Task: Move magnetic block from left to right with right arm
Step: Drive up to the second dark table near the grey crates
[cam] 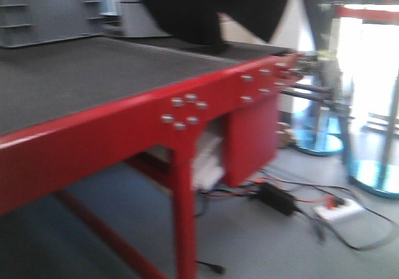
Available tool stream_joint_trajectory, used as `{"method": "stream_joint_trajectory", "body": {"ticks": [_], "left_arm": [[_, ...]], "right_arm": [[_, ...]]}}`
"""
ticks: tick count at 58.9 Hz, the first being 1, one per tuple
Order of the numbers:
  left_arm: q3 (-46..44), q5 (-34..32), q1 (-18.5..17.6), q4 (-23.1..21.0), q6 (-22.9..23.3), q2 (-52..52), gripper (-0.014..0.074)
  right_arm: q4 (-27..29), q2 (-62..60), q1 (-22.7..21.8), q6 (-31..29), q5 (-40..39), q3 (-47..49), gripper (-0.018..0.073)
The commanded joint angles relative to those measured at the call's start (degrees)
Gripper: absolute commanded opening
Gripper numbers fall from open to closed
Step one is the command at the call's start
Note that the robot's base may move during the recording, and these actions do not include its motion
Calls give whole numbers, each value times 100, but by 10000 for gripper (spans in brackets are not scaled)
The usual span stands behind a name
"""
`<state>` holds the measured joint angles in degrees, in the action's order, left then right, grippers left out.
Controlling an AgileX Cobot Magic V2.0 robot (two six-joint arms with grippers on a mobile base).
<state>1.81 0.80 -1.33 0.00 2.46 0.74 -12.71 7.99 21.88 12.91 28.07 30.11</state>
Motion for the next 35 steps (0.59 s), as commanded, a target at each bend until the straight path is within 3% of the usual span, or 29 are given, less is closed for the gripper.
{"method": "stream_joint_trajectory", "body": {"ticks": [1, 35], "left_arm": [[49, -515, -5, 0, 25, 43, -116], [49, -515, -5, 0, 25, 43, -116]], "right_arm": [[-105, 103, -40, -30, -519, 151, 193], [-105, 103, -40, -30, -519, 151, 193]]}}
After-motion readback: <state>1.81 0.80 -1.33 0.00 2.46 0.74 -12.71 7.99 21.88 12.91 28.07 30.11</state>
